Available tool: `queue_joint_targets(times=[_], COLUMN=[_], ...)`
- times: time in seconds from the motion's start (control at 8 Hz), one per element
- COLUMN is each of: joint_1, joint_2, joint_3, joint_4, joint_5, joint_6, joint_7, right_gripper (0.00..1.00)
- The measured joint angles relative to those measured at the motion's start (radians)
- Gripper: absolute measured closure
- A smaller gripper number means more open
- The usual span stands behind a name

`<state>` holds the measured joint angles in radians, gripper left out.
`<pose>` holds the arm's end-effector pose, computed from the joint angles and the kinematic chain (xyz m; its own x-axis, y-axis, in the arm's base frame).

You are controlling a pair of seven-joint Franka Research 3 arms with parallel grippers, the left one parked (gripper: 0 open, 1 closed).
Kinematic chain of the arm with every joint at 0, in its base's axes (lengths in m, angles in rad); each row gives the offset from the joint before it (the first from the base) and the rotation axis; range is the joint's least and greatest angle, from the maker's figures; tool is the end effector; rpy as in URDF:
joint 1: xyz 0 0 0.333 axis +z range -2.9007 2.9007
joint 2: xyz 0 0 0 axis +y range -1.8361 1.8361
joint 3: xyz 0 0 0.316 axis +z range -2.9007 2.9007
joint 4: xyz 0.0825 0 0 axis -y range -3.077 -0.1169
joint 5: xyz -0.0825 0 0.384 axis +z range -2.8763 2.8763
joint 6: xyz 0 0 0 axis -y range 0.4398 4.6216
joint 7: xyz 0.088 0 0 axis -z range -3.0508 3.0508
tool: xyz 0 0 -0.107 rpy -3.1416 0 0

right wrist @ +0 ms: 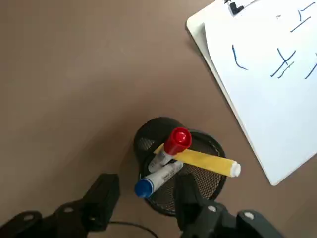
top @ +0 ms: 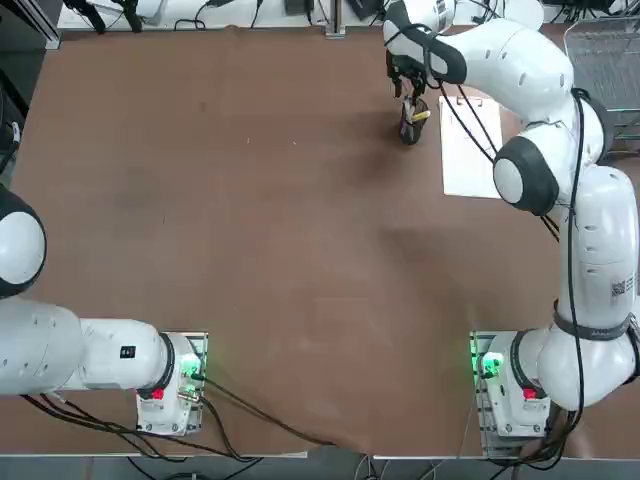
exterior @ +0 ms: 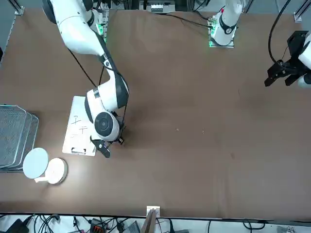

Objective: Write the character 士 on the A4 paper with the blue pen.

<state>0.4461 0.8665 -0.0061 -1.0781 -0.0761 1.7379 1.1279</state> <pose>0.6774 0.3128 0.2888 0.7849 -0.6193 -0.0200 -0.6010 -0.7688 0.2182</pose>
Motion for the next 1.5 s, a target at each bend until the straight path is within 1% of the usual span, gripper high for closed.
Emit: queue_joint_targets(times=[0.25,0.75,1.12,1.38,1.5], joint_1=[0.000,0.000,0.000,0.000,0.000], joint_2=[0.003,0.003,0.003,0.003,0.003], joint_3=[0.000,-0.003,-0.003,-0.003,-0.003], joint_4=[0.000,0.000,0.002,0.003,0.003], joint_5=[0.000,0.000,0.000,0.000,0.000], joint_6=[0.000,0.000,0.000,0.000,0.000], joint_7=[0.001,0.002,0.002,0.002,0.002], right_gripper=[0.39,0.44,0.56,0.58,0.63])
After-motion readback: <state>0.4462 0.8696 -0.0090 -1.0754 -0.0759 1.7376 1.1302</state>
